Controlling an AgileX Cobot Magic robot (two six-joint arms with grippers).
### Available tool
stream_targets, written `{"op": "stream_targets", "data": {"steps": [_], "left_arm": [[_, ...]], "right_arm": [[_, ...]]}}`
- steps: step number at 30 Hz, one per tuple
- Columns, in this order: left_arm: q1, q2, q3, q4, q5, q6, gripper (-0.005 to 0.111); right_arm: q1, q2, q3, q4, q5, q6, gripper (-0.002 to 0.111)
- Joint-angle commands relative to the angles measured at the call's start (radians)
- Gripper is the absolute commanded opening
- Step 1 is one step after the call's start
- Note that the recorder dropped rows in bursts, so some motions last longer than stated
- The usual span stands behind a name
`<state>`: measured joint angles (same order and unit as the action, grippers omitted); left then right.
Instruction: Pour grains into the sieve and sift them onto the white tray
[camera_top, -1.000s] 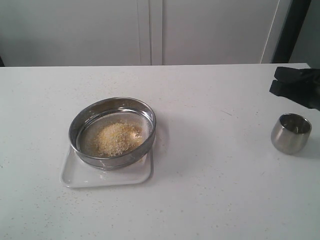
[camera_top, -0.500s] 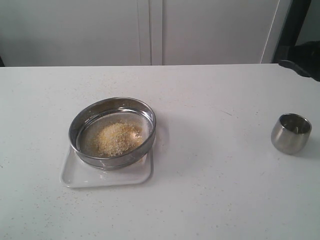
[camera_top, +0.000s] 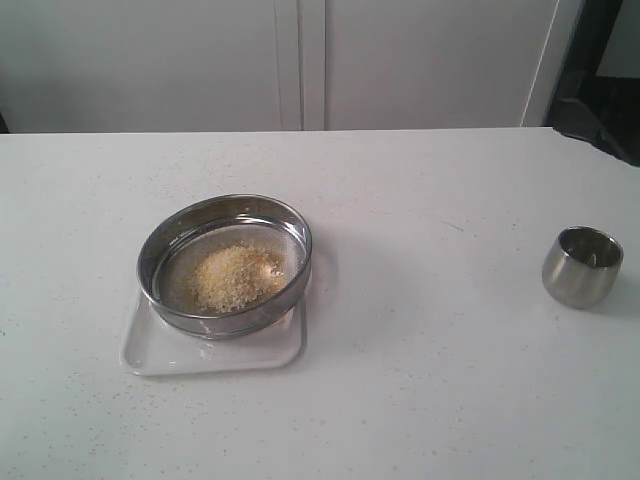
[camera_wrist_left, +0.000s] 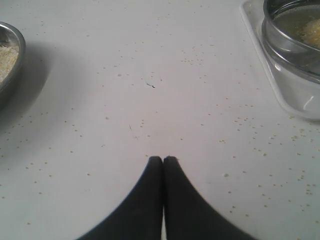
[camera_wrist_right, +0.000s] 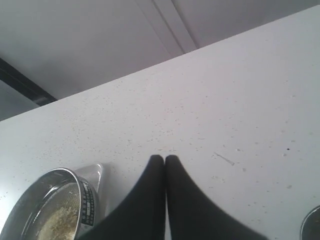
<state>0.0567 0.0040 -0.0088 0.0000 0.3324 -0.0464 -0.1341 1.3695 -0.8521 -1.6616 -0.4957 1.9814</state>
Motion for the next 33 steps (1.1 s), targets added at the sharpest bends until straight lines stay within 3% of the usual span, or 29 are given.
{"op": "stream_targets", "data": {"steps": [1,15,21,26,28,33], "left_arm": [[0.0,-0.004,0.009,-0.006,0.008,0.0,0.0],[0.0,-0.004,0.009,-0.006,0.008,0.0,0.0],[0.0,-0.004,0.009,-0.006,0.008,0.0,0.0],[0.0,-0.004,0.009,-0.006,0.008,0.0,0.0],[0.0,-0.004,0.009,-0.006,0.008,0.0,0.0],[0.0,-0.004,0.009,-0.006,0.008,0.0,0.0]], "right_arm": [[0.035,-0.017,0.004,-0.02,-0.002,0.027,0.0],[0.127,-0.096,0.004,-0.073,0.028,0.016,0.0],[0.133,-0.117,0.089,0.434,0.057,-0.58,0.0],[0.202,-0.174,0.153,0.932,0.332,-1.149,0.0],[0.234,-0.204,0.155,1.057,0.403,-1.315,0.0],[0.293,-0.274,0.138,1.206,0.58,-1.5,0.0]]}}
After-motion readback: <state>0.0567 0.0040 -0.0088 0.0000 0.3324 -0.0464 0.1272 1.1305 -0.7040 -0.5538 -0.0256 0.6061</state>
